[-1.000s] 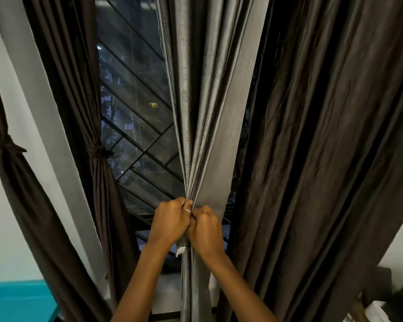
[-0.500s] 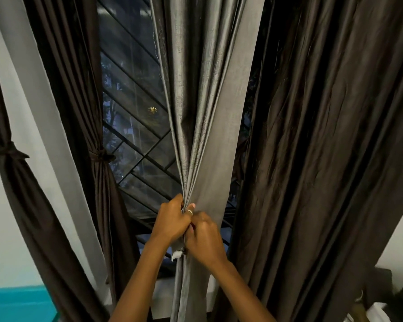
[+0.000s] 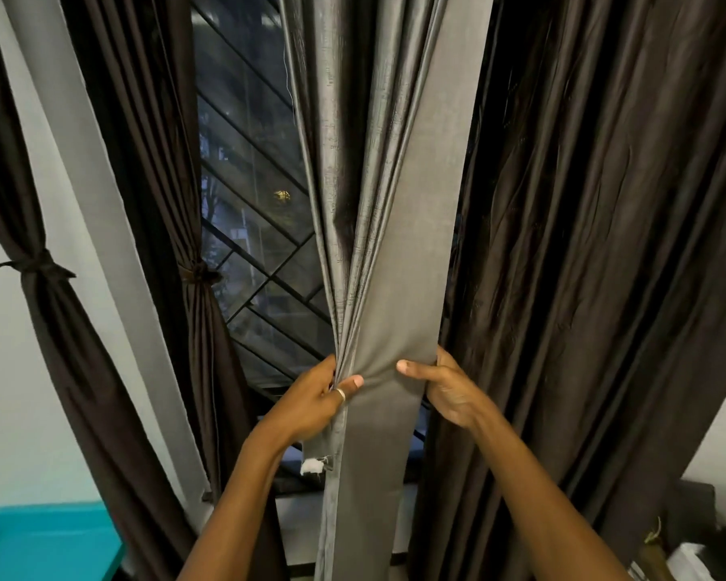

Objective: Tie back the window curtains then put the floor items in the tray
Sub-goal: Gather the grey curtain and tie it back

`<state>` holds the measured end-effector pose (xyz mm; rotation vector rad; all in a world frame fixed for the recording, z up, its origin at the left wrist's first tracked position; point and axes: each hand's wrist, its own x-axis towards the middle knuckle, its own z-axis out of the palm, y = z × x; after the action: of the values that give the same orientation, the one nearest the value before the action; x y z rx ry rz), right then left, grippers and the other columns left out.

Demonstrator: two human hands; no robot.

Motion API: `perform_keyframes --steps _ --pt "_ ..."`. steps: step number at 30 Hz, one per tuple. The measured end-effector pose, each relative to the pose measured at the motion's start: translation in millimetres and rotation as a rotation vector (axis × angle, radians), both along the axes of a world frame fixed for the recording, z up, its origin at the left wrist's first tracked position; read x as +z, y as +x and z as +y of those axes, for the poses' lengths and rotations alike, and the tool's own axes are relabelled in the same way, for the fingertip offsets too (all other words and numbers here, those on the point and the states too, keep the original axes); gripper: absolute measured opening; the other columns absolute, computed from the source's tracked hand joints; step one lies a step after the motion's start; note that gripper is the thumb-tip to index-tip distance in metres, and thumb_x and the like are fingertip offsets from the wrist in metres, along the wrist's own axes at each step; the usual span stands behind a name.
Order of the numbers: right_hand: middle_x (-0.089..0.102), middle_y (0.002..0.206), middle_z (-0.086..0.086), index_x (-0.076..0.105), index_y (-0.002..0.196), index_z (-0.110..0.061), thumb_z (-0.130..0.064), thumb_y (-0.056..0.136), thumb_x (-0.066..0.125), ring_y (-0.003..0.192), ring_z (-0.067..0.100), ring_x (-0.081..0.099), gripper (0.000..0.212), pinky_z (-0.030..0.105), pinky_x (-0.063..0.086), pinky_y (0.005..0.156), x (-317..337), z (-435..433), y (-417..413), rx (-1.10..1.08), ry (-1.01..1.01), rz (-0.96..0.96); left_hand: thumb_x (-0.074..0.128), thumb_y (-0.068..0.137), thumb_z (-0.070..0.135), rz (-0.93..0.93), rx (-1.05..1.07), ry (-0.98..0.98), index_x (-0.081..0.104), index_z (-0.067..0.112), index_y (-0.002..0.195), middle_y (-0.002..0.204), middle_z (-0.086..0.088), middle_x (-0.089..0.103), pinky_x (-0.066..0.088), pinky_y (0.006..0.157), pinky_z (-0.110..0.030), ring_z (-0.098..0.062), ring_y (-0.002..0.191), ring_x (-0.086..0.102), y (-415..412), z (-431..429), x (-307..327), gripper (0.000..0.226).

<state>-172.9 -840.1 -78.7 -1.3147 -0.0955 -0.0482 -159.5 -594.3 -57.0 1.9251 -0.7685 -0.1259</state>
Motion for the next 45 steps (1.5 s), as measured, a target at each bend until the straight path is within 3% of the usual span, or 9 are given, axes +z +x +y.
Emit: perform_keyframes --steps 5,12,17,22,26,32,36,39,45 --pt "0.066 0.132 0.015 0.071 0.123 -0.018 -0.011 0.074 0.089 0.124 0.034 0.063 0.053 0.042 0.056 0.094 -1.4 -4.8 4.0 0.196 -0.004 0.04 0.055 0.101 0.039 0.043 -0.114 -0.022 0.048 0.028 0.143 0.138 0.014 0.061 0.047 0.106 -0.031 -0.003 0.126 0.057 -3.4 6.5 2.7 0.044" --pt "0.072 0.123 0.012 0.072 0.119 -0.013 -0.017 0.071 0.092 0.116 0.03 0.068 0.052 0.038 0.058 0.091 -5.1 1.7 -2.3 0.065 -0.137 0.067 0.054 0.101 0.039 0.031 -0.048 -0.021 0.052 0.029 0.137 0.129 0.018 0.065 0.05 0.099 -0.022 0.002 0.118 0.061 -6.3 8.6 -1.2 0.037" --pt "0.078 0.107 -0.001 0.077 0.108 -0.02 -0.023 0.077 0.088 0.099 0.019 0.075 0.032 0.033 0.062 0.084 -4.3 16.1 -17.3 -0.199 -0.298 -0.063 0.054 0.101 0.042 -0.068 0.173 0.011 0.057 0.026 0.123 0.111 0.011 0.071 0.057 0.087 -0.029 -0.002 0.098 0.067 -9.9 -4.9 -6.7 0.027" --pt "0.074 0.096 0.0 0.073 0.1 -0.012 -0.024 0.092 0.072 0.09 0.014 0.07 0.015 0.032 0.058 0.077 -17.5 43.9 -35.1 -0.667 -0.74 -0.228 0.051 0.101 0.045 -0.188 0.381 0.085 0.045 0.025 0.086 0.068 -0.001 0.06 0.053 0.062 -0.045 -0.018 0.061 0.061 -14.5 -22.2 -13.6 0.025" --pt "0.072 0.092 0.013 0.071 0.098 -0.006 -0.024 0.1 0.058 0.087 0.029 0.068 0.022 0.035 0.053 0.069 -21.4 68.0 -47.6 -0.837 -1.011 -0.21 0.048 0.101 0.045 -0.222 0.439 0.108 0.045 0.02 0.096 0.075 -0.001 0.061 0.055 0.066 -0.047 -0.024 0.068 0.062 -16.4 -32.6 -16.3 0.026" --pt "0.073 0.096 0.009 0.066 0.117 -0.008 -0.021 0.1 0.055 0.085 0.023 0.071 0.024 0.025 0.048 0.062 -18.4 108.6 -60.5 -0.826 -1.153 -0.231 0.049 0.101 0.044 -0.155 0.39 0.029 0.049 0.018 0.101 0.083 -0.006 0.068 0.057 0.073 -0.051 -0.022 0.073 0.066 -15.8 -35.1 -15.6 0.026" --pt "0.063 0.131 0.012 0.038 0.151 -0.004 -0.026 0.105 0.049 0.119 0.019 0.061 0.052 0.028 0.057 0.086 -20.1 127.9 -57.2 -0.741 -1.198 -0.197 0.045 0.102 0.046 -0.048 0.346 -0.036 0.049 0.021 0.1 0.084 -0.001 0.069 0.058 0.077 -0.048 -0.014 0.075 0.068 -13.8 -37.6 -17.4 0.025" --pt "0.031 0.162 0.016 0.007 0.16 -0.003 -0.027 0.107 0.045 0.148 0.021 0.033 0.069 0.029 0.044 0.111 -22.5 130.2 -54.8 -0.642 -1.301 -0.168 0.038 0.092 0.073 0.091 0.317 -0.089 0.048 0.026 0.095 0.083 0.002 0.07 0.057 0.069 -0.037 -0.004 0.07 0.068 -13.2 -36.2 -17.7 0.048" --pt "0.023 0.164 0.008 0.018 0.159 -0.009 -0.044 0.099 0.05 0.152 0.019 0.02 0.077 0.024 0.025 0.121 -25.6 121.5 -54.8 -0.422 -1.278 -0.233 0.06 0.064 0.091 0.053 0.356 -0.009 0.045 0.031 0.093 0.088 0.002 0.069 0.06 0.066 -0.035 -0.01 0.075 0.07 -8.8 -37.0 -19.3 0.068"
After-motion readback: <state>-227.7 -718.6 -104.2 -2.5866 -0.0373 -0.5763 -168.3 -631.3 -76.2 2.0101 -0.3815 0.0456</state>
